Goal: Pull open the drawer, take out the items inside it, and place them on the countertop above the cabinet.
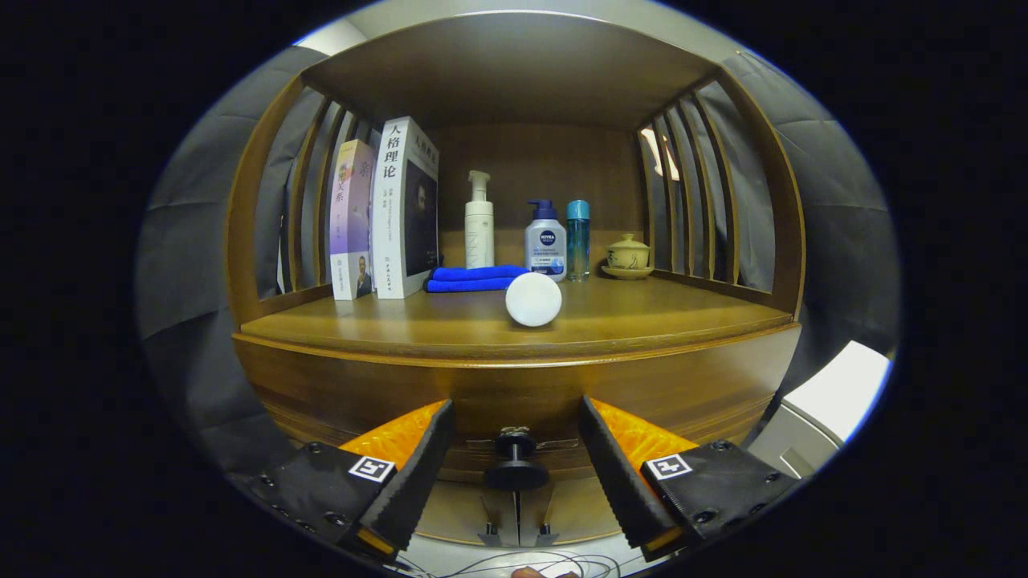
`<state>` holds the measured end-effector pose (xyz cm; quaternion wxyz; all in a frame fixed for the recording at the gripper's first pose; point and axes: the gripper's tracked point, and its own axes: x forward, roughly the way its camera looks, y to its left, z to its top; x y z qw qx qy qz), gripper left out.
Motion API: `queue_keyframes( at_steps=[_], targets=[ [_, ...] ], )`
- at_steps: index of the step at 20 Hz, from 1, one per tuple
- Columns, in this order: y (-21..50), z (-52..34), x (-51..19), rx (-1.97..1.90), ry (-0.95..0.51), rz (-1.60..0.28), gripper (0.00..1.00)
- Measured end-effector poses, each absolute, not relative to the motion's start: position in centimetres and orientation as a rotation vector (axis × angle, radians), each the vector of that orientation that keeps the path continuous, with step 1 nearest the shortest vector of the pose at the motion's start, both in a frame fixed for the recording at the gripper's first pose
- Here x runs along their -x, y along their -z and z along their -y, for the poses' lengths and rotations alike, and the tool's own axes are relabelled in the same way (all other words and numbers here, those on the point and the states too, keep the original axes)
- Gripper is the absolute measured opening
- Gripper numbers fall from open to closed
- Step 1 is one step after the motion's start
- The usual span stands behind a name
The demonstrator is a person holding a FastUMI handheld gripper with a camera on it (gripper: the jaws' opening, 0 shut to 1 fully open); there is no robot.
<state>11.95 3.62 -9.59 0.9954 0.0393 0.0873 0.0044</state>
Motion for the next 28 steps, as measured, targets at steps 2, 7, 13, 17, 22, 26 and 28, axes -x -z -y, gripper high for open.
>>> queue_keyframes(
  at_steps=[2,7,13,17,22,26,28],
  targets=[
    [9.7,-3.6,-11.8,-0.071,-0.001,-0.192,0.98],
    [5.6,-1.7,-6.5,-0.087,0.019,-0.152,0.99],
    [-2.9,1.4,0.4,-0.077,0.021,-0.042,0.99],
    [-8.2,2.9,5.6,-0.144,-0.001,0.053,0.99],
    [-12.8,4.5,9.6,-0.079,0.013,0.122,0.98],
    [-14.3,5.6,11.3,-0.143,0.0,0.188,0.98],
    [-14.6,6.2,11.6,-0.177,-0.001,0.21,0.98]
  ],
)
